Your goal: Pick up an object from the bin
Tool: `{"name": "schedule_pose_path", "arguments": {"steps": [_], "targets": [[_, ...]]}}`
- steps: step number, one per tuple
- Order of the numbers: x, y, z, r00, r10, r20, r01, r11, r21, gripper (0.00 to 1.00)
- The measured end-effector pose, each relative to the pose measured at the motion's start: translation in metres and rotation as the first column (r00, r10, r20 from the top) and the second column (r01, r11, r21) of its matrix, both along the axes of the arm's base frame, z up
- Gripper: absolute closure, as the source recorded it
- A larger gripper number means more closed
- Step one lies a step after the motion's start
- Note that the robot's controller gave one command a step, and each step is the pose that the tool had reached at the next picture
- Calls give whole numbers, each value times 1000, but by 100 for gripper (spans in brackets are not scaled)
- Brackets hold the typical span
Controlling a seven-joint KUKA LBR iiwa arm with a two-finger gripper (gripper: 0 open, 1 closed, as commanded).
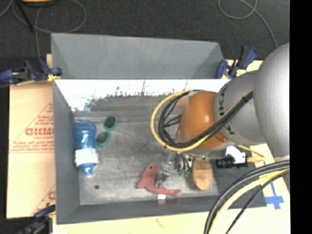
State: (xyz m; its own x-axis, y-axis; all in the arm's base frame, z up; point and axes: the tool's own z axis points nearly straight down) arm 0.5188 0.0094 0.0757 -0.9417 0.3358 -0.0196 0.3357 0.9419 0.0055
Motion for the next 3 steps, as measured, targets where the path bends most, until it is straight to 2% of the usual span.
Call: {"name": "schedule_pose_path", "arguments": {"steps": [1,2,3], "targets": [[14,32,1,999,-25,-21,25,1000,4,100],[16,31,1,1000,-26,-10,26,1000,3,0],[16,31,1,1000,-25,-10,25,1000,3,0]]}}
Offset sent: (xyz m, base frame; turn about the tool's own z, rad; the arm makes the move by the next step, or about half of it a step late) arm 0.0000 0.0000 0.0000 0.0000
